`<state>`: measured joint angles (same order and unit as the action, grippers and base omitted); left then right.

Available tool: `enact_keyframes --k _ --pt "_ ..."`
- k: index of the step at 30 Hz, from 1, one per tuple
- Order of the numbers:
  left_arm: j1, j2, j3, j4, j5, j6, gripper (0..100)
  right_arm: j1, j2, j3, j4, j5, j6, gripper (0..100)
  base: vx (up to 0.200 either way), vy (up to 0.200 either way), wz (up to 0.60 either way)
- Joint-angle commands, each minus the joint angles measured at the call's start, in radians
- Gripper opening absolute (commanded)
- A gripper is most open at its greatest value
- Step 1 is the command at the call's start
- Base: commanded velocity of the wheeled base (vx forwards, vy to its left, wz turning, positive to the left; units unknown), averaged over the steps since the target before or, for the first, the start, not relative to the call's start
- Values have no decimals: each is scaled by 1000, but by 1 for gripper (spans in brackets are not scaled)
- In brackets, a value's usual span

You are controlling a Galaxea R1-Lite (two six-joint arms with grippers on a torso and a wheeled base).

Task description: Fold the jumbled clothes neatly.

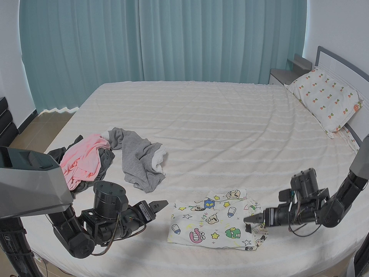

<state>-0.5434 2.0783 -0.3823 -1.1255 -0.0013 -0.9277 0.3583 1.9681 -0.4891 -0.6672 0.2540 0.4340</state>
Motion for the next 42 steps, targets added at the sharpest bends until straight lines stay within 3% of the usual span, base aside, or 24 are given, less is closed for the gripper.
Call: enact_keyframes --k 1,7,24,27,28,37,42 --pt "3 20 2 0 -6 -3 100 -13 115 -206 49 -9 78 100 0 0 0" --pt "2 32 0 0 3 0 100 -12 268 -319 54 -12 112 100 0 0 0" --pt "2 62 3 -43 3 3 100 24 325 -428 147 1 109 100 0 0 0" --pt "2 62 3 -43 3 3 100 30 342 -471 210 34 109 100 0 0 0" --pt "2 62 3 -43 3 3 100 33 344 -490 242 53 111 0 0 0 0" --pt "2 62 3 -43 3 3 100 19 336 -528 301 59 118 0 0 0 0" --pt "3 60 3 -45 4 3 100 -7 291 -486 290 27 157 0 0 0 0"
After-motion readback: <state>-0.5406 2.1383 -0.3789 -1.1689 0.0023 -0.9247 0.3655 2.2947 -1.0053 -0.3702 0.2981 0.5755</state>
